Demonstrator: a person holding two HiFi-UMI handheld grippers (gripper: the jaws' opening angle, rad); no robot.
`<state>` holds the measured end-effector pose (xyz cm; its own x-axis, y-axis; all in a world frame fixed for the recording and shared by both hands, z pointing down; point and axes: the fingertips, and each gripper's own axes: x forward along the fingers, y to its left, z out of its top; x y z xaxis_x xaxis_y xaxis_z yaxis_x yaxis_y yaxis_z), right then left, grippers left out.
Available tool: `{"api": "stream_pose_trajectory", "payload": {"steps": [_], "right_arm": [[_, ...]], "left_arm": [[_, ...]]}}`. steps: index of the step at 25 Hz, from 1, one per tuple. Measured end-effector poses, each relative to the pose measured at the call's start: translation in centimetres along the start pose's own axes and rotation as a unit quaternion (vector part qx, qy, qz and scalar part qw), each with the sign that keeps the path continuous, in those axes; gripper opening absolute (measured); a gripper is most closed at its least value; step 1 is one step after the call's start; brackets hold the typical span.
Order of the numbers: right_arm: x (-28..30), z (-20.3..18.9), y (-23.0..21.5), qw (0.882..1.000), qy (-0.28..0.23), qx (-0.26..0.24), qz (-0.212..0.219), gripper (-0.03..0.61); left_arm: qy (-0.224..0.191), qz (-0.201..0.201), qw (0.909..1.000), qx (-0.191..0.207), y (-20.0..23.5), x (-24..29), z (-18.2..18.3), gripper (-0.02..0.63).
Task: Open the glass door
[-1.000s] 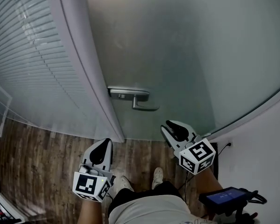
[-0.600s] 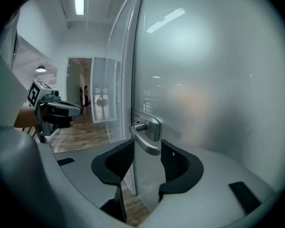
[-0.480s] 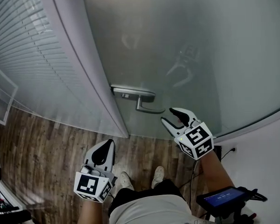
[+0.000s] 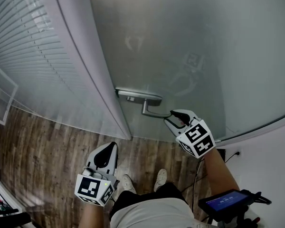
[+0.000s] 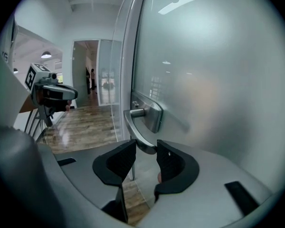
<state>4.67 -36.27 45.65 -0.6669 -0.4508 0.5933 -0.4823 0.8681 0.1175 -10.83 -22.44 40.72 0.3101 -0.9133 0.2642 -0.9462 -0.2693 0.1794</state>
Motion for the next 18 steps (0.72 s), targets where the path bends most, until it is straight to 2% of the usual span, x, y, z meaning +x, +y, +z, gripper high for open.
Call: {"api": "stream_pose_trajectory", "payload": {"steps": [8,13,18], "right_arm": [[0.7,-0.4,0.0,0.999,-0.013,0.03,-0.017,0.14],[2.1,-1.9,0.4,0.998,-0.016,0.061,0.003,0.141],[2.5,-2.0,0.1,0.997,-0.025,0.072,-0.009,0.141]], "left_arm": [[-0.003,-0.01,0.9999,-0.001,0.4,0.9,0.4,-0.006],[-0.011,-0.017,0.9998,-0.001,0.1,0.9,0.8,-0.006],[-0.019,-0.019,0.9996,-0.009,0.0,0.7,1.2,-0.006]]}}
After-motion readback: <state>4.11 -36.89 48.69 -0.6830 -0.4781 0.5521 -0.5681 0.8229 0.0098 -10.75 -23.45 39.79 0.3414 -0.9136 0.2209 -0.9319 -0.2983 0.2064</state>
